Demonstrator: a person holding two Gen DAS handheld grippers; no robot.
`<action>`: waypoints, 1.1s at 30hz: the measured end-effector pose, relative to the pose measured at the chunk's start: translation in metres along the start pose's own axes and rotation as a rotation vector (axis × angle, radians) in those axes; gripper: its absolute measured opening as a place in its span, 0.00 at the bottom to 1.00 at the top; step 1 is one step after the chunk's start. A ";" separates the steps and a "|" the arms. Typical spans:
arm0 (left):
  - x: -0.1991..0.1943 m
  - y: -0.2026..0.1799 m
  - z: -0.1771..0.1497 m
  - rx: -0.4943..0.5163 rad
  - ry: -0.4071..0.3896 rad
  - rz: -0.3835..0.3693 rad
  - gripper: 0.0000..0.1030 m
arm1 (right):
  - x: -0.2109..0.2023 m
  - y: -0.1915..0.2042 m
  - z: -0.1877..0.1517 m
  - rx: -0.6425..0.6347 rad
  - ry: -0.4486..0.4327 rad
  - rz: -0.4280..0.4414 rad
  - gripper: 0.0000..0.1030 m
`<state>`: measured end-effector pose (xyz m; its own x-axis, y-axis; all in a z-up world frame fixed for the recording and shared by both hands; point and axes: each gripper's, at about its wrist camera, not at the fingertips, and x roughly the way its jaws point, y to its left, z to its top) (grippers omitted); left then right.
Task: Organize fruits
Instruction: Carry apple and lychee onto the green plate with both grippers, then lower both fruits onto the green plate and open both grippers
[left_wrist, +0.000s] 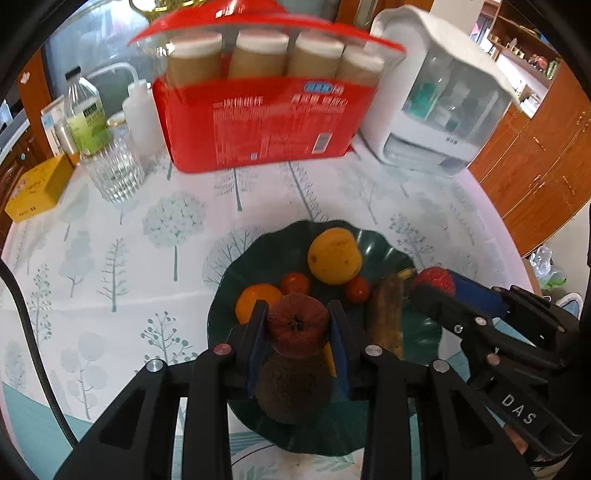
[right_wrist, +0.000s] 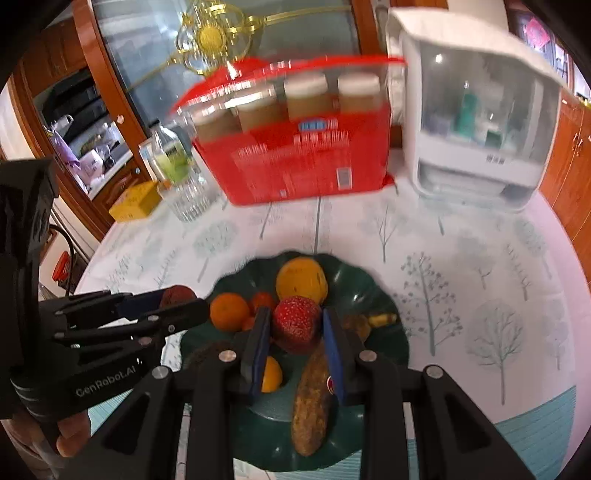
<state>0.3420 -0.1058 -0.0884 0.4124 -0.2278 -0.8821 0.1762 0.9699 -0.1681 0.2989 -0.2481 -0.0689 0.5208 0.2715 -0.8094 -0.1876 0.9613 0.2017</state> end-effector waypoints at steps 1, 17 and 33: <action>0.006 0.001 0.000 -0.002 0.008 0.000 0.30 | 0.003 -0.001 0.000 0.001 0.006 0.001 0.28; 0.019 0.013 -0.008 0.006 0.017 0.007 0.59 | 0.039 0.002 -0.007 -0.026 0.082 0.011 0.29; 0.005 0.014 -0.013 0.003 -0.012 0.029 0.76 | 0.029 0.001 -0.005 -0.018 0.049 -0.031 0.29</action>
<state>0.3347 -0.0921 -0.1015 0.4279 -0.2009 -0.8812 0.1670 0.9758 -0.1414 0.3096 -0.2397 -0.0946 0.4851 0.2387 -0.8412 -0.1870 0.9681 0.1669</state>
